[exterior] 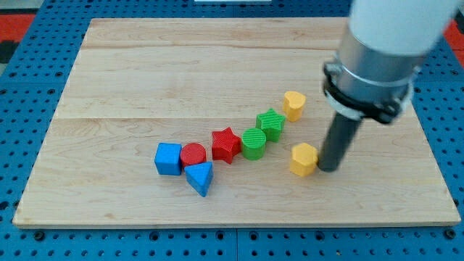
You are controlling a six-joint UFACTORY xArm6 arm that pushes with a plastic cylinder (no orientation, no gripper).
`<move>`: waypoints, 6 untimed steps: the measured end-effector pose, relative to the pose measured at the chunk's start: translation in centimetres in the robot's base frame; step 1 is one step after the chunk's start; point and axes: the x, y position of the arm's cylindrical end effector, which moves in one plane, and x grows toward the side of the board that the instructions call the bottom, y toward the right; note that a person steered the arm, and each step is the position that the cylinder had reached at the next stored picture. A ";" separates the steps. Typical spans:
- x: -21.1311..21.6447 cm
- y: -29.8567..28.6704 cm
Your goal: Push hexagon in between green star and heart
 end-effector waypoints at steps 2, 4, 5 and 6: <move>3.9 -1.7; -0.2 -2.6; -2.6 -2.3; -5.4 -2.3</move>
